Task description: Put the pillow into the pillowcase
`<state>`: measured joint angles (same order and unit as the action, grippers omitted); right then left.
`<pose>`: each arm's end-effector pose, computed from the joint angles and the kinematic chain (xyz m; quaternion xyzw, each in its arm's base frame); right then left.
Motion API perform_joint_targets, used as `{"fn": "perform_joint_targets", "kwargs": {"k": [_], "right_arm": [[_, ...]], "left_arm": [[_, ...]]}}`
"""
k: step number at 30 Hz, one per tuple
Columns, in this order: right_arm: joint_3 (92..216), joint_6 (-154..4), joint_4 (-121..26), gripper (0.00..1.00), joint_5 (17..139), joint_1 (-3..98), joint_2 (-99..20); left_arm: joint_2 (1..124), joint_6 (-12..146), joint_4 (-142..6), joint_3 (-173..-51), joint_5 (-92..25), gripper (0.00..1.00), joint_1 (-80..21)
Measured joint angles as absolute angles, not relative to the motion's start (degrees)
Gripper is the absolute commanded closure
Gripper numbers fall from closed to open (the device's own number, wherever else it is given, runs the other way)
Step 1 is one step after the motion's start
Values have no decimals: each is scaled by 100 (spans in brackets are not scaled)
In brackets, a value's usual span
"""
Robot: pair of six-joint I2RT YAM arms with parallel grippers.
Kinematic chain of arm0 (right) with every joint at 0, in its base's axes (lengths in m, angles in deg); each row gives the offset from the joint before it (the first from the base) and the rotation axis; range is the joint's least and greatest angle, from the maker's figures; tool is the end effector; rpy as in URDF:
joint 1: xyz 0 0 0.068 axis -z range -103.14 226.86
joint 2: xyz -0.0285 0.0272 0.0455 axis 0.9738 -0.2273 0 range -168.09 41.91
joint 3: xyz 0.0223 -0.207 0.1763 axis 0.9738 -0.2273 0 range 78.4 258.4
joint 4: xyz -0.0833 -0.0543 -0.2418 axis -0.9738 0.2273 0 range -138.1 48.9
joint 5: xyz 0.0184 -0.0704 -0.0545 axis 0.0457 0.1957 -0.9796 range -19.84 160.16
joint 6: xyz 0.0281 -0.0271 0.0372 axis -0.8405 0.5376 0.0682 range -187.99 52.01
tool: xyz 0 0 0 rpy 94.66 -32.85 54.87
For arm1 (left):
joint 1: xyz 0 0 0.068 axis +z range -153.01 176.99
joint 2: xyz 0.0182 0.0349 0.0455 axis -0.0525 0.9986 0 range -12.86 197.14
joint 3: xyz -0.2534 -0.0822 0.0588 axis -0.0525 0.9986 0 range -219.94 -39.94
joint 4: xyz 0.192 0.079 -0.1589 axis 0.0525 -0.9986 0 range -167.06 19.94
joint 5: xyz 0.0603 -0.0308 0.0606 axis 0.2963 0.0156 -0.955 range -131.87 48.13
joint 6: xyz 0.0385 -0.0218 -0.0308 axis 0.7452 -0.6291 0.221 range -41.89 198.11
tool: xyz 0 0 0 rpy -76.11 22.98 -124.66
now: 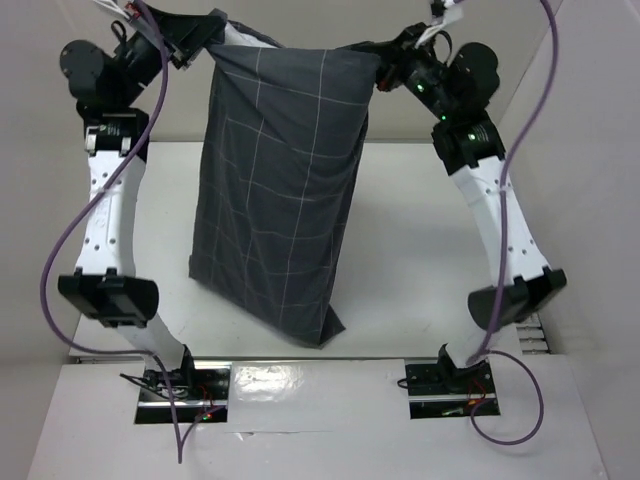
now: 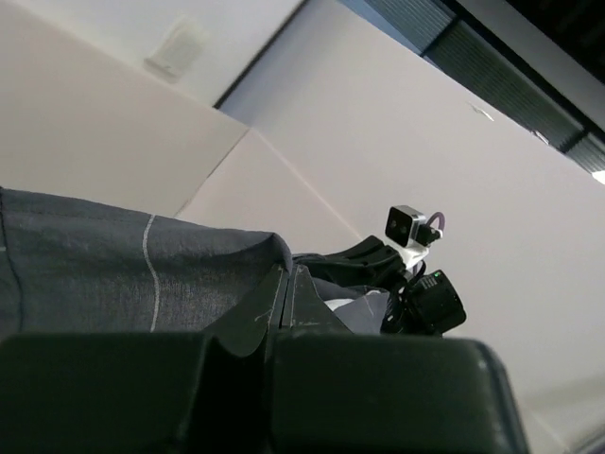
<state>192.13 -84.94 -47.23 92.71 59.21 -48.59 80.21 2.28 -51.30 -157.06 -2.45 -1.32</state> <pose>0.3032 0.1109 0.5700 -0.1657 0.5449 0.3462 0.7455 0.3084 -0.0135 0.6006 0.0051 0.4873 -0.6278 0.6069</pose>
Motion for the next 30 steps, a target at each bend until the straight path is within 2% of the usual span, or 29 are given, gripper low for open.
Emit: {"fn": "perform_joint_targets", "kwargs": {"k": [4,6,9,13,16,22,27,30], "right_arm": [[20518,-8505,-4055,100,9354,5936,-5694],[20955,-8511,-4017,100,9328,5952,-5657],[20859,-8605,-4448,100,9306,5954,-5056],[20545,-8708,-4964,100,9395,5943,-4055],[20477,-8708,-5294,100,9354,5954,-3751],[20376,-8614,-5698,100,9201,5956,-3775],[19076,-8398,-5469,100,9037,5974,-3795],[18328,-8372,-5058,100,9017,6078,-4105]], "left_arm": [[9066,-76,-5550,-16960,-249,100,-53],[9313,-329,-5530,-17612,-308,100,128],[8878,-506,-5348,-17522,-479,100,480],[7855,-421,-5108,-17076,-695,100,550],[7219,-283,-4855,-16790,-675,100,340],[7103,-25,-4551,-16681,-673,100,177],[7023,316,-4516,-14790,-638,100,-313],[7405,226,-4673,-13944,-524,100,-396]]}}
